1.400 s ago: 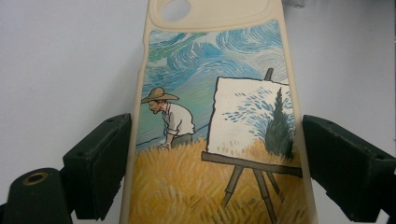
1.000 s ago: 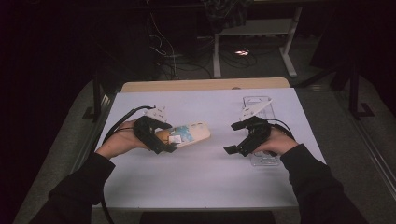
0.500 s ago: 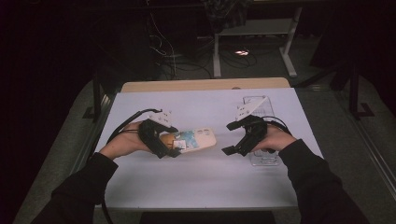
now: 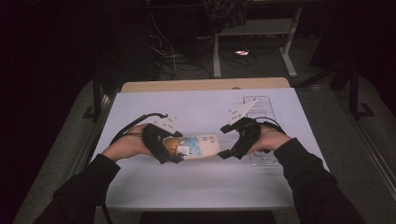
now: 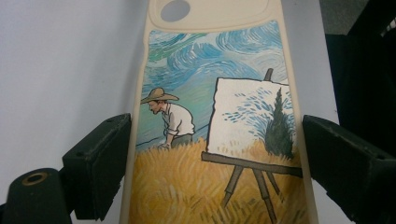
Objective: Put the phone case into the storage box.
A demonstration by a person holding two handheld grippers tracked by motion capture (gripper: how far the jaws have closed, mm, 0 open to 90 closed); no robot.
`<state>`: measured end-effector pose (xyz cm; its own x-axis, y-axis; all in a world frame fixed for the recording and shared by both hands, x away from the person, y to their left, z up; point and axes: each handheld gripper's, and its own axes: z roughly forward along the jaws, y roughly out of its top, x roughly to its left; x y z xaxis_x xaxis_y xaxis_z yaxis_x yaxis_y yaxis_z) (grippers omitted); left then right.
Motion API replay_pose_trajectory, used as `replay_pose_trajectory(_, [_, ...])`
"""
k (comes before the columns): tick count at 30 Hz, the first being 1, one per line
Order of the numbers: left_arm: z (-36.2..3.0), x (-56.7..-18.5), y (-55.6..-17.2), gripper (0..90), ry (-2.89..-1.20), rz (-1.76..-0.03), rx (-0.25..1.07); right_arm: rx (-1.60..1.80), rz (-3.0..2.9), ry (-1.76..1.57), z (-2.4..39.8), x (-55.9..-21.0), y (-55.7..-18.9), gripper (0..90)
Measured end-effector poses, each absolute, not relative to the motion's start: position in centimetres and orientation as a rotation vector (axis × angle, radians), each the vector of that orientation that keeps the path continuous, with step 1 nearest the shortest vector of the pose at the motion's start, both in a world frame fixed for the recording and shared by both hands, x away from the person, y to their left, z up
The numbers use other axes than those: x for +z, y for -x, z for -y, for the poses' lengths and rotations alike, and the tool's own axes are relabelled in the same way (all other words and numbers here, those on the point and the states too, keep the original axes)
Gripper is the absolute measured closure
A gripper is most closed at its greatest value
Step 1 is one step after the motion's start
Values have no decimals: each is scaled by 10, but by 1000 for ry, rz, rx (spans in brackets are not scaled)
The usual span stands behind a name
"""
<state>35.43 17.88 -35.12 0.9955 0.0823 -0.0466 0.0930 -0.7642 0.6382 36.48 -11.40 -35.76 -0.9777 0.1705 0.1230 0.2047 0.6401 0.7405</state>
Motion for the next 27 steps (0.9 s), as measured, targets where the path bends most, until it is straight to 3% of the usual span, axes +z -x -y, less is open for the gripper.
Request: replay_pose_trajectory(27, [-161,-349,-345,115,-2451,2,-21,-1202,2798,108,78,-362,-359,0])
